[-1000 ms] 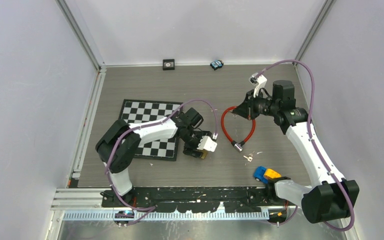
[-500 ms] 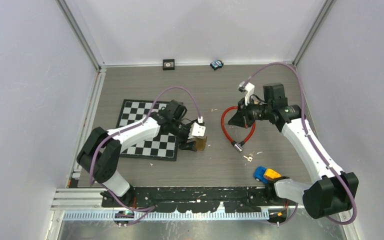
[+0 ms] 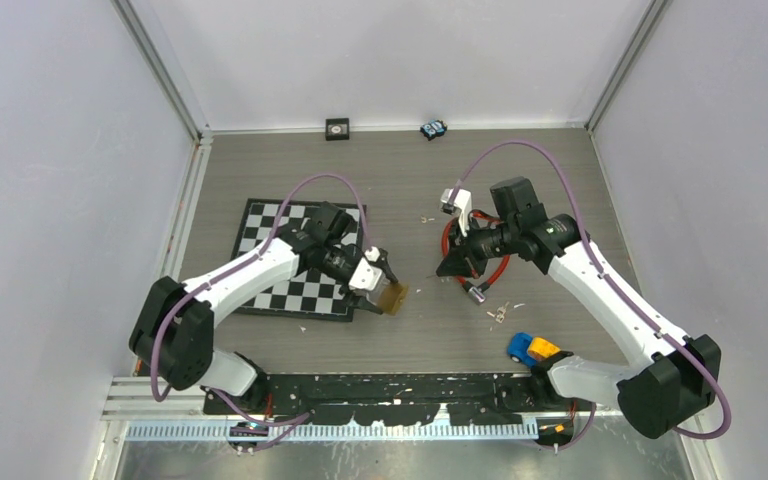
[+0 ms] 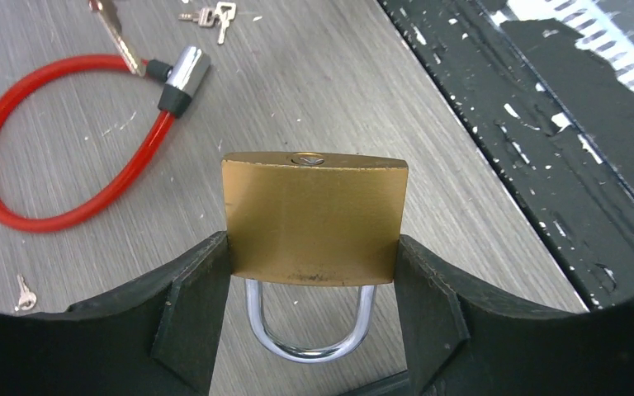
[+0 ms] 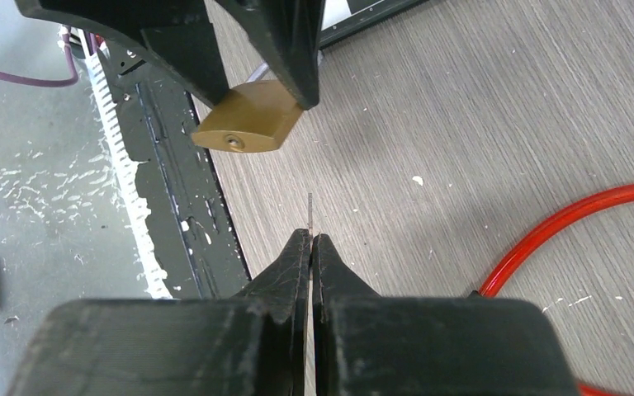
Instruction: Unlock with the key
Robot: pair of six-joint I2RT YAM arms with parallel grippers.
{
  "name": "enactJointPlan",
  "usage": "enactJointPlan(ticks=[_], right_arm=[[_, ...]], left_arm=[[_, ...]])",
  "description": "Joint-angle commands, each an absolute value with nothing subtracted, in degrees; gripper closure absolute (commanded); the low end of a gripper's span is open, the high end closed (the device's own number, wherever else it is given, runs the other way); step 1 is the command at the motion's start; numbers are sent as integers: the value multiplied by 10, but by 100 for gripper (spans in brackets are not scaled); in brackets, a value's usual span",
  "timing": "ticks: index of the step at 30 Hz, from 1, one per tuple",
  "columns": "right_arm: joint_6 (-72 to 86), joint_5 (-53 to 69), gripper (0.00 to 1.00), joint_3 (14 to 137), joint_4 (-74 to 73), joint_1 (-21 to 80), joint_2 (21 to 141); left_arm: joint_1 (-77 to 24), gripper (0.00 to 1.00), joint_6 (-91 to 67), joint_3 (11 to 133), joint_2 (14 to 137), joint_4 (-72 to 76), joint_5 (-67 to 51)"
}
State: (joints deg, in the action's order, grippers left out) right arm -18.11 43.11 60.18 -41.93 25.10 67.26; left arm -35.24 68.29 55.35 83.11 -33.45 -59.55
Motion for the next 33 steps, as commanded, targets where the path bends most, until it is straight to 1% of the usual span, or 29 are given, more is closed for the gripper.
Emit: enactJointPlan(ticks=[1,12,24,29,33], right_arm=[[-192,448,99,614,-414,258,667],[-196,457,99,617,-421,282,664],[-173,446,99,645,-414,307,693],[-206,451,99,668,-446,318,697],[-228,420,99,670,-444,334,679]], left_arm=[[-351,100,775,554,797,-368,-683],[-349,100,804,548,800,-386,-697],[-342,100,762,552,807,-362,-688],[-331,100,746,575,824,-388,-711],[-327,100,736,593,835,-403,-725]])
